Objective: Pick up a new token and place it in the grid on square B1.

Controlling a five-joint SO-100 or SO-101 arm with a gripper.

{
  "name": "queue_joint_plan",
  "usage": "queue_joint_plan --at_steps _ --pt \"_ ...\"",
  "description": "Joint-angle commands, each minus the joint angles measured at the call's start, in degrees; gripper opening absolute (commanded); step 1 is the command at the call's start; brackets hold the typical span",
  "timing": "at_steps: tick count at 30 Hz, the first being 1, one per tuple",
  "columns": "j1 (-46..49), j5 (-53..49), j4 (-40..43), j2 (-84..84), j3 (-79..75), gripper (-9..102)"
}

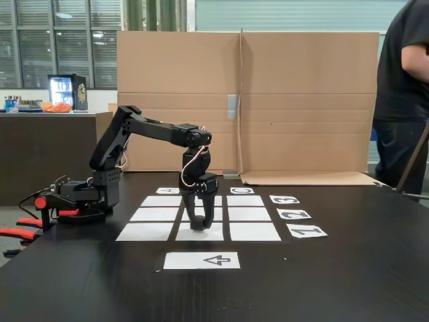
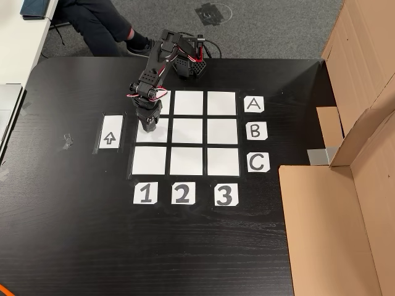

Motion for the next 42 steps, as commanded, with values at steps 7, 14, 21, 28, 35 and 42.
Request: queue_joint_plan --at_steps 7,14,21,28,35,42 --pt "-0.79 0.09 -0.97 1.41 -0.09 13" --pt "-0.7 0.09 -0.97 0.0 -0.09 13" --pt "-0.18 0.09 -0.7 -0.79 0.0 13" --pt "-0.09 0.0 -0.62 -1.76 0.0 13" --pt "-0.09 -0.44 -0.35 -2.55 0.0 13" --pt "-0.09 -1.32 -0.26 -2.81 0.0 14"
